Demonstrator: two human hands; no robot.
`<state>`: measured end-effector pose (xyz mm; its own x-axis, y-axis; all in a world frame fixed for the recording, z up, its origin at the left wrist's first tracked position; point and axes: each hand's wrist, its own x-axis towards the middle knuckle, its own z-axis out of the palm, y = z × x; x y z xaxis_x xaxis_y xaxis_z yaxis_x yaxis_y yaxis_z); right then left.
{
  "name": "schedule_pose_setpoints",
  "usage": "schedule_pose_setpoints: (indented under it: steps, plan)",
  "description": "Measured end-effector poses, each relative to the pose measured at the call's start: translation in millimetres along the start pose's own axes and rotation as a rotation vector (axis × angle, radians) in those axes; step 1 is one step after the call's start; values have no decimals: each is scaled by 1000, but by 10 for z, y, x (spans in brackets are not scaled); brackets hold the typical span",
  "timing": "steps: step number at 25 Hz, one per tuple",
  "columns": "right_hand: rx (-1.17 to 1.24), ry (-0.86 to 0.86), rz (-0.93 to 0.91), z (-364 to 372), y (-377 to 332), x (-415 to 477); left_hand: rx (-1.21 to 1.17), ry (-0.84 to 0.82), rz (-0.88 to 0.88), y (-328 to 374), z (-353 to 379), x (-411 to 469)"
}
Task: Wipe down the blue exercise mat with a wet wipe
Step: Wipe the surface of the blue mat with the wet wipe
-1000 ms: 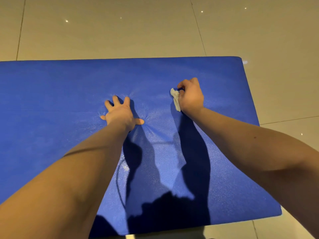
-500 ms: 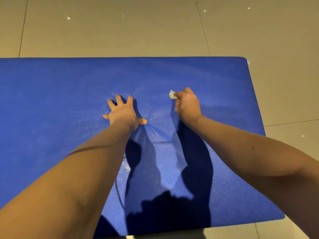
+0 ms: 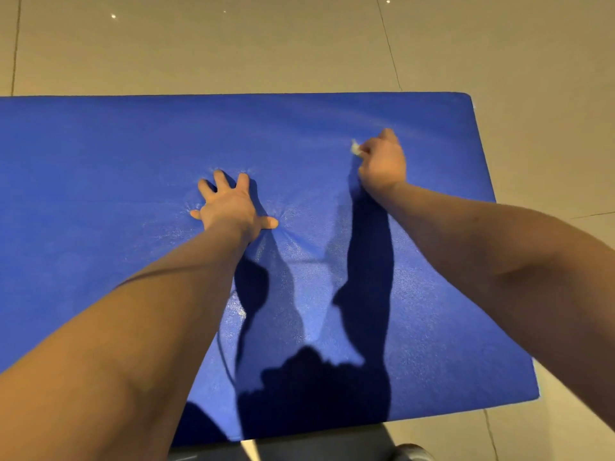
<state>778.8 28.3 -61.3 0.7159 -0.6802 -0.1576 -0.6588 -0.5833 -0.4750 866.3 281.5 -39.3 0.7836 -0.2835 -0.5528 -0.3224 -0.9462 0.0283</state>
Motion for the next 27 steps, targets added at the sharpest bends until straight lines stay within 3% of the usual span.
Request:
schedule_pose_setpoints:
  steps: [3,8,11,16,20,25,27]
  plan:
    - [14,32,77,-102,-1,-17,-5,-7,0,6,-11,-7]
    - [-78,-147,-263,372,-641,-299,-12,8,-11,7,19,25]
    - [36,-97,-305,476,-738,-281,-11,9,-15,8,25,28]
    - [-35,-21,-473,531,-548,-249,-9,-1,-16,11,12,28]
    - [123,19,-210,677,-528,-256,-8,0,-20,11,19,41]
    - [-10,-84,-371,490,-463,-167,-4,-5,-20,12,16,41]
    - [92,-49,-201,216,-326,-1,-1,-10,-20,17,10,35]
